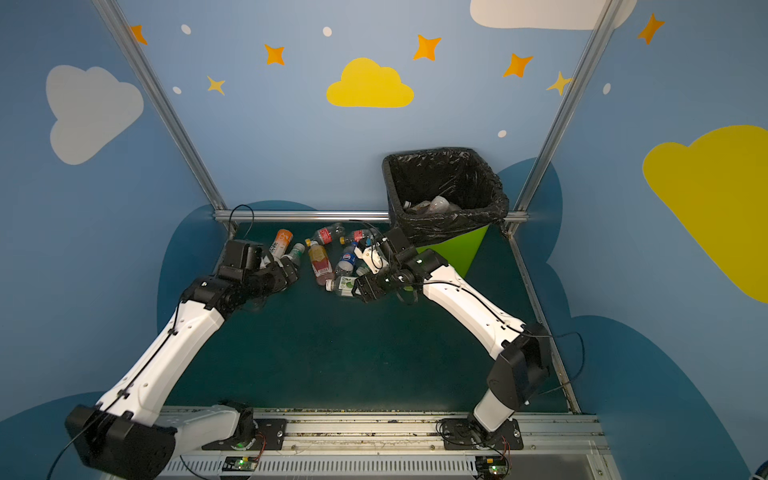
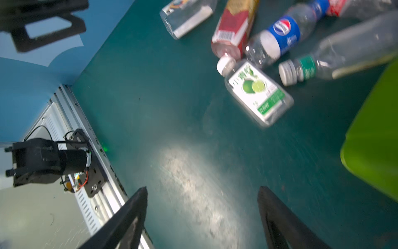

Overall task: Throw the plastic bottles in the bin
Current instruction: 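Reach right gripper toward the clear lime-label bottle while left arm returns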

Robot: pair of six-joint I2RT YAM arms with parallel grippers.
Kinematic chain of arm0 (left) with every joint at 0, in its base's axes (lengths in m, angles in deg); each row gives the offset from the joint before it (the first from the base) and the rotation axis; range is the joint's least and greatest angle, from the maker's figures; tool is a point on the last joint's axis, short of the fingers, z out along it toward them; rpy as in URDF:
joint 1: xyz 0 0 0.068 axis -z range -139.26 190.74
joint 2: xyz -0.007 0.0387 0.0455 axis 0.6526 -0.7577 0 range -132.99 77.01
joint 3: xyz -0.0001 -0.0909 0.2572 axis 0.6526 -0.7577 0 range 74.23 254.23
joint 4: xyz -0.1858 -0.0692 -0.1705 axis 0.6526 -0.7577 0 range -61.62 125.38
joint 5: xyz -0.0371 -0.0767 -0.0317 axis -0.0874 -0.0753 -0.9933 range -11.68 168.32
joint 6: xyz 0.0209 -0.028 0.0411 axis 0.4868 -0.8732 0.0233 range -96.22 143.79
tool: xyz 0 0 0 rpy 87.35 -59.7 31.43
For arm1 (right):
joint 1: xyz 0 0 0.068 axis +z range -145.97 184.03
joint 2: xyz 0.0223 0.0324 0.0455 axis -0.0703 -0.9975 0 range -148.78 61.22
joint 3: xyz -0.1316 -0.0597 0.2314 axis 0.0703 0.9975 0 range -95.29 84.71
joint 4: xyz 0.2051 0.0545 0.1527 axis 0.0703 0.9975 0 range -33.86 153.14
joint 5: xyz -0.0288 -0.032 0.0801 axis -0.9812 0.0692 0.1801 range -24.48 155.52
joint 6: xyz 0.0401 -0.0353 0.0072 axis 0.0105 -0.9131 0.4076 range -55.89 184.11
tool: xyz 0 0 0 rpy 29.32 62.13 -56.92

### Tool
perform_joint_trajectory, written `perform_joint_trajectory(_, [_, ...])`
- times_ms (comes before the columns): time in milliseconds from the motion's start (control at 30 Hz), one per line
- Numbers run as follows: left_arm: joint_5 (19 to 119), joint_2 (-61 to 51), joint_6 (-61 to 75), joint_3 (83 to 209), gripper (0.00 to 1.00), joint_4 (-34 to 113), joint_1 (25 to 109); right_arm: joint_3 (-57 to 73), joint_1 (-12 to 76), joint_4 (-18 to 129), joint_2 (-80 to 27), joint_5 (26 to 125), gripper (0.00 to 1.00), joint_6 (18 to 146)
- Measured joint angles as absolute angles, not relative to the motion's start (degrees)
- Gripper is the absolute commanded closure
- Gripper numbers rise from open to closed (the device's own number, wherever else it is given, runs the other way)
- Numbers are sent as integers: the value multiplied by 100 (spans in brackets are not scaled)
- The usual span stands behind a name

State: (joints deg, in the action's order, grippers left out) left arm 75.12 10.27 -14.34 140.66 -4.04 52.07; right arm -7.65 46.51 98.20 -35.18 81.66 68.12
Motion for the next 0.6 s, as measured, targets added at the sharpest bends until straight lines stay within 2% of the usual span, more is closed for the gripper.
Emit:
perform_joint_trajectory(167, [7112, 1160, -1603, 13767, 0, -421, 4643, -1456, 4723, 9868, -4370, 8138, 15, 6180])
perform_joint_trajectory(400, [6612, 1283, -1598, 13581, 0, -517, 4265, -2603, 4660, 10496, -5813, 7922, 12, 5044])
perform_joint_trajectory(600, [6352, 1508, -1566, 13581, 0, -533, 3955, -3078, 4655, 10810, -6436, 7439, 10, 4383])
